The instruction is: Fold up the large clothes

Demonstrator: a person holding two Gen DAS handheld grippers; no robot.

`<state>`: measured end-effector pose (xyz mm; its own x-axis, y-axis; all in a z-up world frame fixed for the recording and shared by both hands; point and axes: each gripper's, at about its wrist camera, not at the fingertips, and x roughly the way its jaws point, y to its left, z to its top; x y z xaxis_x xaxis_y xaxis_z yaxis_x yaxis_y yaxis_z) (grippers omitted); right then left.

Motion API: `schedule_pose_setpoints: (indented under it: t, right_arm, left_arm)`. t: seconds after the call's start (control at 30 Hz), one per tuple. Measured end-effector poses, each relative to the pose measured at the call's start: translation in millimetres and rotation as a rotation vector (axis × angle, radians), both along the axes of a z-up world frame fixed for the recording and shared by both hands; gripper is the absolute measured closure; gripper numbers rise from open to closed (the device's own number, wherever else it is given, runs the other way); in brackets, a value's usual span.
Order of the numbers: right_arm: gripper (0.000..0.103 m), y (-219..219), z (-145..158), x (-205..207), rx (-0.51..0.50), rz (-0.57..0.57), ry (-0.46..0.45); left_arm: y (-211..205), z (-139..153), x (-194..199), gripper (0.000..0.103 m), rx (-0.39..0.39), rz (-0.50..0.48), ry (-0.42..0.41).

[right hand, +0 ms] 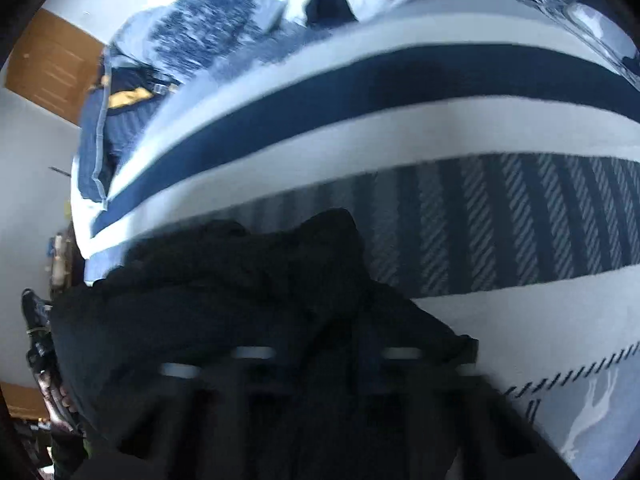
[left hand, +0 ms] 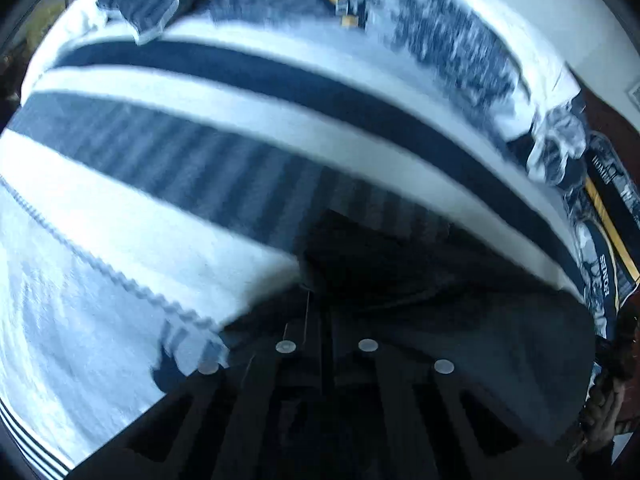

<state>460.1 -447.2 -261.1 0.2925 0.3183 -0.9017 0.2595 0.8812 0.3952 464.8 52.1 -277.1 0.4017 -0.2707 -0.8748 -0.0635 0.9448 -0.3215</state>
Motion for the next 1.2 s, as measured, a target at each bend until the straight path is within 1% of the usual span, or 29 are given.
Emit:
schedule_pose_setpoints:
  t: [0.03,0.1,0.13,0.17,0.2,0.23,0.27,0.37,0.43,0.47,0.6,0.67,0.73,0.77,0.8,0.83,0.87,0.9,0.93,0.97,1.0,1.03,1.07,1.1,1.13,1.17,1.2]
  right_arm:
    - [0.1,-7,10,-6,0.0,-0.013,-0.043]
    - [0.101,-15,29,-17,-0.048,-0.04,-0.096]
    - [0.101,-18,35,-20,-0.067,-0.052,-0.112]
    - [0.101,-19,42,-21,-0.097,-0.061,-0.126]
    - [0.101,-17,44,-20,-0.117,-0.06,-0.133]
    - [0.101,-13,44,-16,-0.162,-0.056,-0.133]
    - [0.101,-8,38,-9,-0.199,-0.045,-0.115]
    - [0.101,-2,14,5,-0.219,-0.044,-0.062]
    - [0.101,1,0,8,-0.237,-0.045,-0.035]
    - [0.101,3,-6,6,-0.235,-0.043,-0.026]
    - [0.102,11,-18,1,-0.278,-0.025,-0.022]
    - [0.102,10,-24,-1,-0.292,-0.033,-0.006]
    - [0.102,8,-28,-1,-0.301,-0.048,-0.004]
    - [0.102,7,-29,-2,-0.326,-0.049,-0.002]
    - [0.102,5,-29,-3,-0.337,-0.056,0.006]
    - [0.102,0,-28,-7,-0.326,-0.078,0.019]
    - [0.101,-6,-23,-13,-0.291,-0.107,0.017]
    - [0.1,-11,-15,-21,-0.249,-0.132,-0.004]
    - [0.1,-14,-5,-28,-0.208,-0.144,-0.036]
    - [0.099,-17,10,-40,-0.167,-0.15,-0.077]
    - [0.098,-18,18,-48,-0.15,-0.154,-0.097]
    - [0.087,-21,36,-67,-0.131,-0.164,-0.132]
    - [0.058,-22,49,-83,-0.124,-0.17,-0.162]
    - [0.037,-23,62,-102,-0.127,-0.182,-0.2]
    - [0.013,-24,74,-124,-0.137,-0.201,-0.248]
    - [0.013,-24,82,-144,-0.14,-0.21,-0.27]
    - [0.013,-25,85,-159,-0.127,-0.215,-0.268]
  left_arm:
    - [6,7,0,0.1,0.004,0.014,-0.032]
    - [19,17,3,0.101,-0.049,0.042,-0.075]
    - [20,18,5,0.101,-0.046,0.054,-0.08]
    - [17,18,10,0.101,-0.026,0.059,-0.082]
    - [10,15,14,0.101,0.007,0.059,-0.081]
    - [4,11,17,0.101,0.049,0.059,-0.076]
    - [-2,5,19,0.101,0.092,0.063,-0.065]
    - [-8,-13,23,0.101,0.157,0.079,-0.045]
    - [-10,-20,21,0.101,0.191,0.077,-0.045]
    - [-12,-24,21,0.101,0.205,0.074,-0.045]
    - [-19,-39,21,0.101,0.239,0.074,-0.021]
    - [-20,-45,20,0.101,0.261,0.091,-0.013]
    - [-13,-52,21,0.101,0.243,0.122,0.008]
    - [-10,-50,19,0.101,0.235,0.131,0.004]
    - [-8,-46,15,0.101,0.244,0.133,-0.004]
    - [-4,-40,11,0.098,0.245,0.135,-0.012]
    - [1,-34,7,0.098,0.231,0.137,-0.02]
    - [11,-23,-1,0.098,0.197,0.147,-0.025]
    - [19,-16,-6,0.094,0.167,0.153,-0.025]
    - [28,-8,-13,0.083,0.147,0.158,-0.029]
    - [42,6,-27,0.075,0.133,0.173,-0.044]
    - [49,14,-36,0.052,0.135,0.189,-0.057]
    - [59,24,-53,0.03,0.144,0.216,-0.088]
    - [69,34,-74,0.024,0.163,0.243,-0.123]
    - [76,40,-93,0.023,0.183,0.265,-0.145]
    - [85,44,-118,0.023,0.186,0.287,-0.156]
    - [93,43,-138,0.023,0.168,0.3,-0.145]
